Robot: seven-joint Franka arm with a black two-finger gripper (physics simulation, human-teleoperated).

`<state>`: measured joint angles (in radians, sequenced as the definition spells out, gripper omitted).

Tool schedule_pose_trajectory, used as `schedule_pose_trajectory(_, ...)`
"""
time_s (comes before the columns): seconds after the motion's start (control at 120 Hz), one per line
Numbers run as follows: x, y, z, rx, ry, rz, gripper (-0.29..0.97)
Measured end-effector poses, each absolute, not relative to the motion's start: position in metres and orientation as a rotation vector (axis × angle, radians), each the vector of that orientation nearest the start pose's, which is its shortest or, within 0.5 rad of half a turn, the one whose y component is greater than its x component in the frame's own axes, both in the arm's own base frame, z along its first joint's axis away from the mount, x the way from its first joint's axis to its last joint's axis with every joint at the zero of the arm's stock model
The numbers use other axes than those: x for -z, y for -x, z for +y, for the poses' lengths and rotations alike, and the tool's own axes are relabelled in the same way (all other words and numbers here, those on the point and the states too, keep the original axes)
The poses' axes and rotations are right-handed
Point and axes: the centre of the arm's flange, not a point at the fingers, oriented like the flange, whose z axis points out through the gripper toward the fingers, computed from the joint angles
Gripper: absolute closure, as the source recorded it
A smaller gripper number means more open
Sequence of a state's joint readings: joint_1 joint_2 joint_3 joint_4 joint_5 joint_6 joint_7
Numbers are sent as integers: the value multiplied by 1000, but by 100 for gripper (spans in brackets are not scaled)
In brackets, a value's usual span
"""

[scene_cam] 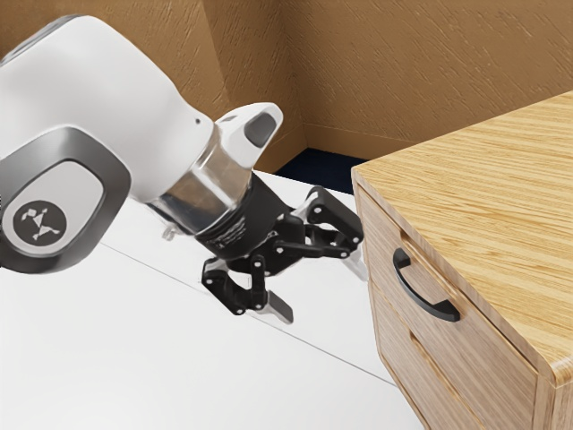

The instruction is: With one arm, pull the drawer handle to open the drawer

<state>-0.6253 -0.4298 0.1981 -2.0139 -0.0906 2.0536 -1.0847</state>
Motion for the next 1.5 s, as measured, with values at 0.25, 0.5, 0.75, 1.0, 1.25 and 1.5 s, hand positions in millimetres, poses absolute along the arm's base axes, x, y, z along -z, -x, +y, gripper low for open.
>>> schedule_pose_trajectory(0.25,-675,-431,-189,441,3335,-1437,0)
schedule_pose_trajectory(0.5,-661,-432,-196,367,3300,-1603,0)
schedule_pose_trajectory(0.75,-652,-439,-209,337,3277,-1691,0)
schedule_pose_trajectory(1.0,-642,-447,-208,311,3233,-1773,0)
schedule_pose_trajectory(1.25,-632,-452,-210,240,3223,-1809,0)
schedule_pose_trajectory(1.5,-620,-451,-211,215,3198,-1818,0)
